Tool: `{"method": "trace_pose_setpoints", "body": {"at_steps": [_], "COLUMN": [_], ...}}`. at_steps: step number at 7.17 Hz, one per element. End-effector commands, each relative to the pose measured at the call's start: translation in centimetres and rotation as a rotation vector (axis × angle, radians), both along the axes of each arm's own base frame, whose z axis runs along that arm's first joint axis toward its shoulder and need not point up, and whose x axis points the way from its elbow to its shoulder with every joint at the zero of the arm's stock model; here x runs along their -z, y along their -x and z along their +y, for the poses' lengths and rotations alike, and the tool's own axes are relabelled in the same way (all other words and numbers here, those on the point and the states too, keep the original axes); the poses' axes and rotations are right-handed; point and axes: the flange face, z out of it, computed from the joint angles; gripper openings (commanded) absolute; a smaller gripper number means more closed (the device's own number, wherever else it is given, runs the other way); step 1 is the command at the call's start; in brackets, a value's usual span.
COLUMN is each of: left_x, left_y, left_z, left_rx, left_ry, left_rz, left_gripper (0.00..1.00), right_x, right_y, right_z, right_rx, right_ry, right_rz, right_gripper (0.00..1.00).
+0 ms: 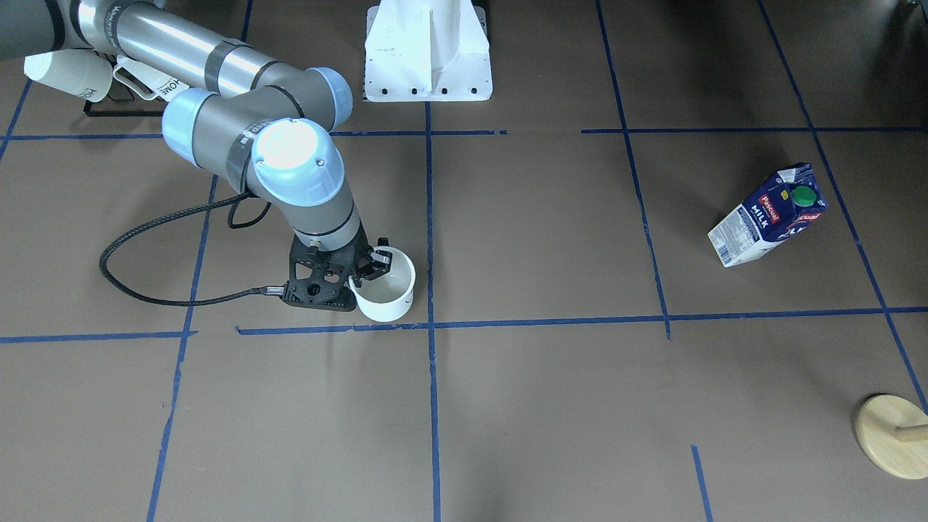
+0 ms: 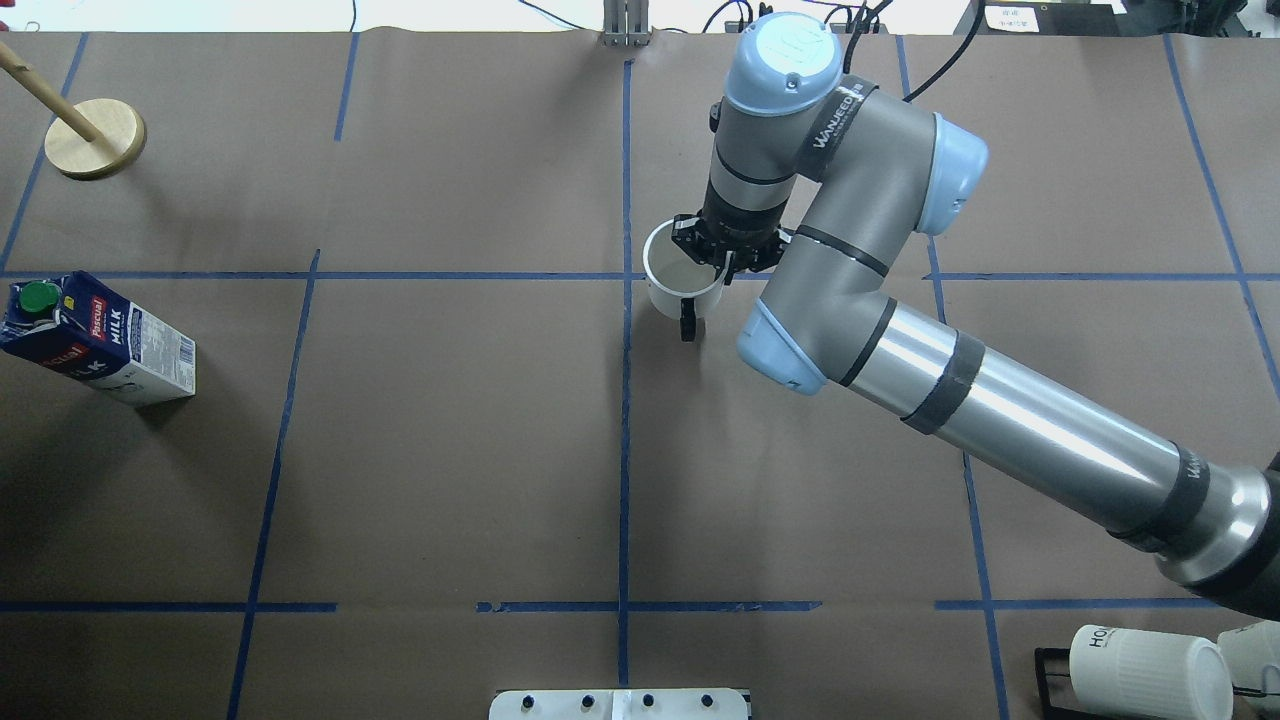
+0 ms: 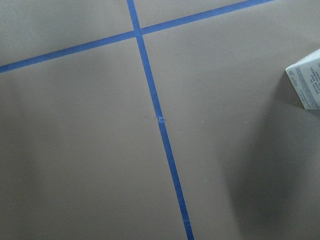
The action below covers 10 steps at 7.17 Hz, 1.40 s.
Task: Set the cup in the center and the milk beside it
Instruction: 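Carry the white mug with the right gripper to the table center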
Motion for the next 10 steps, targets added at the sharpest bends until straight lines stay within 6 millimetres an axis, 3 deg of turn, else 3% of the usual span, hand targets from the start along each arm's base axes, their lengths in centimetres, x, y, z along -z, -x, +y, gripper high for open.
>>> {"method": "trace_pose_setpoints", "body": {"at_steps": [1, 3, 6, 7, 8, 9, 10], "left_x": [0.0, -0.1, -0.1, -0.2, -0.1, -0.1, 0.2], "left_y": [0.0, 0.0, 0.0, 0.0, 0.0, 0.0, 0.0], "left_z": [0.0, 0.0, 0.0, 0.0, 0.0, 0.0, 0.0], "left_rx": [0.000, 0.000, 0.000, 0.000, 0.000, 0.000, 0.000], "left_ry": [0.000, 0.001, 0.003, 0.004, 0.003, 0.003, -0.006], "left_rz": [0.000, 0.000, 0.000, 0.000, 0.000, 0.000, 0.000], "left_gripper": [1.00, 1.00, 1.00, 1.00, 1.00, 1.00, 1.00], "right_x": [0.3, 0.5, -0.6, -0.4, -0.2, -0.3, 0.2], "right_y": [1.3, 2.2, 4.1, 4.2, 4.2, 4.2, 4.0], "right_z": [0.6, 1.2, 1.9, 1.9, 1.9, 1.9, 2.0], "right_rx": [-0.007, -0.004, -0.004, -0.023, -0.031, -0.030, -0.026], "right_ry": [0.017, 0.029, 0.022, 0.021, 0.021, 0.019, 0.010], "right_rz": [0.004, 0.005, 0.027, 0.019, 0.007, 0.006, -0.004], "right_gripper": [0.00, 0.00, 0.08, 0.23, 0.84, 0.99, 0.99]}}
